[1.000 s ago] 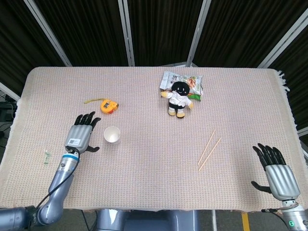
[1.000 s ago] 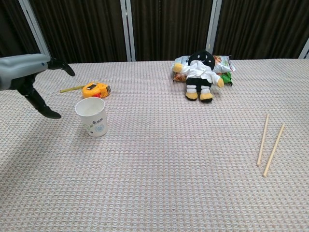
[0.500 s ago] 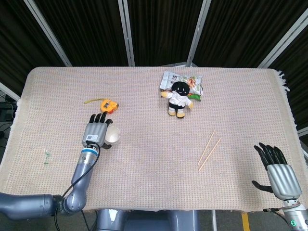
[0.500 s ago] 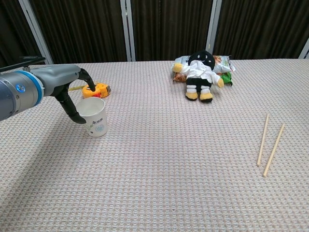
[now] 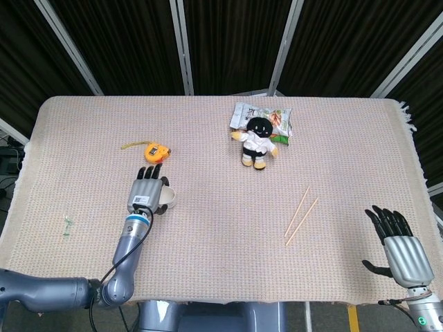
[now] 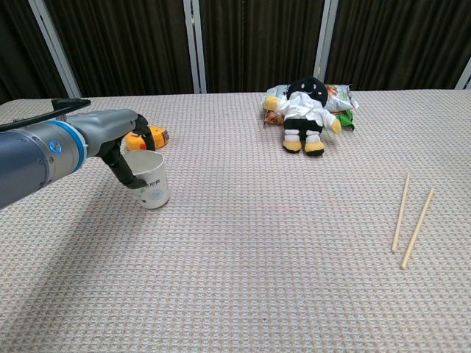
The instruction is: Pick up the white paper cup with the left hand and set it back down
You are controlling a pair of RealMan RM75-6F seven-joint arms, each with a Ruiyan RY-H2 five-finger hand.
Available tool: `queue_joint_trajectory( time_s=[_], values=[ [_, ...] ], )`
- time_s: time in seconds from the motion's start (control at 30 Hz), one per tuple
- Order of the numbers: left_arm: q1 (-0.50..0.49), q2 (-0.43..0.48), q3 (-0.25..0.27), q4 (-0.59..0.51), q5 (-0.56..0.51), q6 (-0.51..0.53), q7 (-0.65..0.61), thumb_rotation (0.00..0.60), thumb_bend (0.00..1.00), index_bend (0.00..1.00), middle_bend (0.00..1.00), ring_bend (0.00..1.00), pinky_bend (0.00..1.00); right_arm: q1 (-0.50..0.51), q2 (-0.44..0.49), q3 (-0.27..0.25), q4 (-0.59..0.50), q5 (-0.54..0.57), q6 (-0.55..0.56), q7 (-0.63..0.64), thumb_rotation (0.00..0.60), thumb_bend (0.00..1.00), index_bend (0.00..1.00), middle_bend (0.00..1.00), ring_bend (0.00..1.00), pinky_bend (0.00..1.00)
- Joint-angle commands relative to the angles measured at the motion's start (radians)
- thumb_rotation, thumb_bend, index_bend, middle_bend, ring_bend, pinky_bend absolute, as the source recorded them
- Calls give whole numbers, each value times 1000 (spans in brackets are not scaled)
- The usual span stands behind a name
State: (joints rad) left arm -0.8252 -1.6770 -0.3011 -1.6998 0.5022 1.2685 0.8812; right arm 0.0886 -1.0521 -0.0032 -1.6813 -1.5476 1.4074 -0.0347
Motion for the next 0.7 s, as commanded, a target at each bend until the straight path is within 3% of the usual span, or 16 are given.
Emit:
queue_joint_trajectory(
  time_s=[0.03,0.27,0.4,0.53,0.7],
  values=[
    [21,13,-9,-35,23,-20,-79,600,214,354,0,0,0,0,-1,0,0,0,0,-3,600,32,0,0,0,0],
    [88,21,-34,-78,111,-113,-351,600,215,353,0,0,0,0,-3,-3,-4,0,-5,-16,600,33,0,0,0,0],
    [107,19,-8,-33,166,-152,-426,600,215,353,0,0,0,0,-3,-4,-5,-1,-4,-20,600,32,0,0,0,0],
    [117,26,46,36,169,-179,-424,600,214,353,0,0,0,1,-4,-4,-6,3,-9,-23,600,33,0,0,0,0],
    [101,90,68,18,88,-167,-324,600,215,321,0,0,0,2,-2,-3,-11,9,-14,-29,600,33,0,0,0,0]
  ],
)
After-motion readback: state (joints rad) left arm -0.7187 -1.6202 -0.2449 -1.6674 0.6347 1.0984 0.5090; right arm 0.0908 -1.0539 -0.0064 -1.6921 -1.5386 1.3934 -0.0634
